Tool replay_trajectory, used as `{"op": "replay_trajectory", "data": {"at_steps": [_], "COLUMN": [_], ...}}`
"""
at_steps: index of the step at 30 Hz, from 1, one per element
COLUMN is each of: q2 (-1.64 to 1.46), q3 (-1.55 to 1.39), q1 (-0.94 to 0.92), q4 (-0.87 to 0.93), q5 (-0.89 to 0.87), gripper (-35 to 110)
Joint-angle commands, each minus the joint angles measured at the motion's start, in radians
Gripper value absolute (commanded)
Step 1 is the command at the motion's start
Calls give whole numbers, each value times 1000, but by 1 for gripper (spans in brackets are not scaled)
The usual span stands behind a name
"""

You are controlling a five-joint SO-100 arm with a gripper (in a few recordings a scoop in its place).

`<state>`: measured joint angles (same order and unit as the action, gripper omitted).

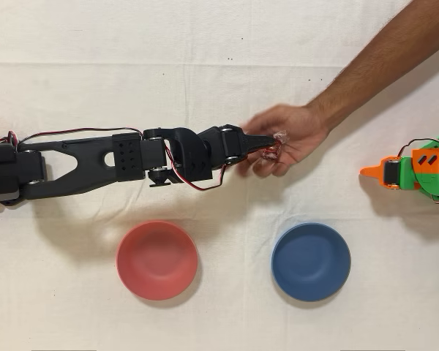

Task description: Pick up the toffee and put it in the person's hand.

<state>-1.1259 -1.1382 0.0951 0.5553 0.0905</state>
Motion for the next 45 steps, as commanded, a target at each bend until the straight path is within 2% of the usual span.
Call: {"op": "replay_trajectory", "data": {"at_steps": [1, 9, 15, 17, 25, 34, 45], "q2": [-184, -353, -565, -632, -914, -1232, -1506], "q3": [-15, -158, -353, -400, -637, -923, -1289], "q1": [8, -26, -66, -77, -114, -146, -146], "q4": [23, 51, 86, 138, 270, 190, 118], "q5": [-11, -29, -58, -78, -245, -380, -272], "gripper": [19, 16, 6, 0, 0, 0, 0]}}
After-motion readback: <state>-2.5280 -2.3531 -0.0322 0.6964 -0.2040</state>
